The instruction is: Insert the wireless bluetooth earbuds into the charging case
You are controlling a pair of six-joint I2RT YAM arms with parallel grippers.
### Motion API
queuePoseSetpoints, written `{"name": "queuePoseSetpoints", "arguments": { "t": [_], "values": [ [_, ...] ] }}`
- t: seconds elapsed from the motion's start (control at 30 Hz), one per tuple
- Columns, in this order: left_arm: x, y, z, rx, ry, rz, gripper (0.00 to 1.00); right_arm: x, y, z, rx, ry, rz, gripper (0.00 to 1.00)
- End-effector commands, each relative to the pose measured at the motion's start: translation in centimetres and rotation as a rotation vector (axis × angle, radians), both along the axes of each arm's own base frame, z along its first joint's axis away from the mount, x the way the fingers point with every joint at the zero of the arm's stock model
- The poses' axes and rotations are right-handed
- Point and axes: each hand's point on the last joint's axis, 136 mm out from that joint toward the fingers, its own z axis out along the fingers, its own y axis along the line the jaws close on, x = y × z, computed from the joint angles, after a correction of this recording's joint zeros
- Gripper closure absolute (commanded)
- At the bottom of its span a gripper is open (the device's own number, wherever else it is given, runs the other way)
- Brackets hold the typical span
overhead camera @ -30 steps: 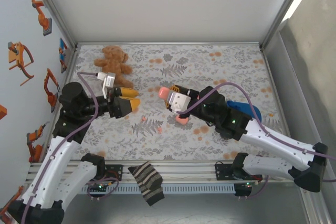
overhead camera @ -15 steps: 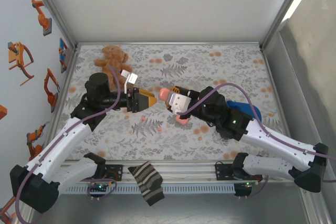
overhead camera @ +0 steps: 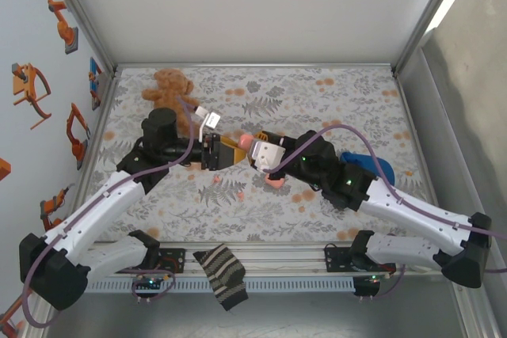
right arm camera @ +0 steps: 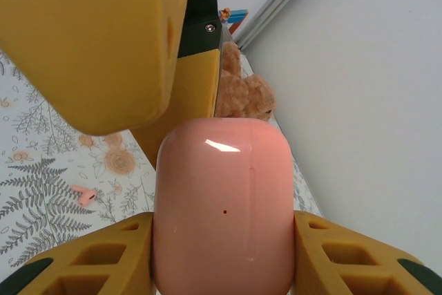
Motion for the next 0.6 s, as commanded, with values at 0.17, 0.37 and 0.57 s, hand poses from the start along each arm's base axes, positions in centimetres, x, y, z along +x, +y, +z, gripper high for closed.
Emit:
{"name": "queuePoseSetpoints", "arguments": {
  "t": [0.17, 0.37, 0.57],
  "values": [
    [0.32, -0.49, 2.08, -0.04, -0.1, -0.005, 0.39, 0.17, 0.06, 1.88, 0.043, -0.007, -0.012, 0.65],
    [0.44, -0.64, 1.79, -0.035, -0.091, -0.006, 0.47, 0.04, 0.18, 1.92, 0.044, 0.003, -0.004, 0.65],
    [0.83, -0.81, 1.54, -0.029, -0.082, 0.001, 0.54, 0.1, 0.41, 1.46, 0.024, 0.017, -0.003, 0.65]
  ]
}}
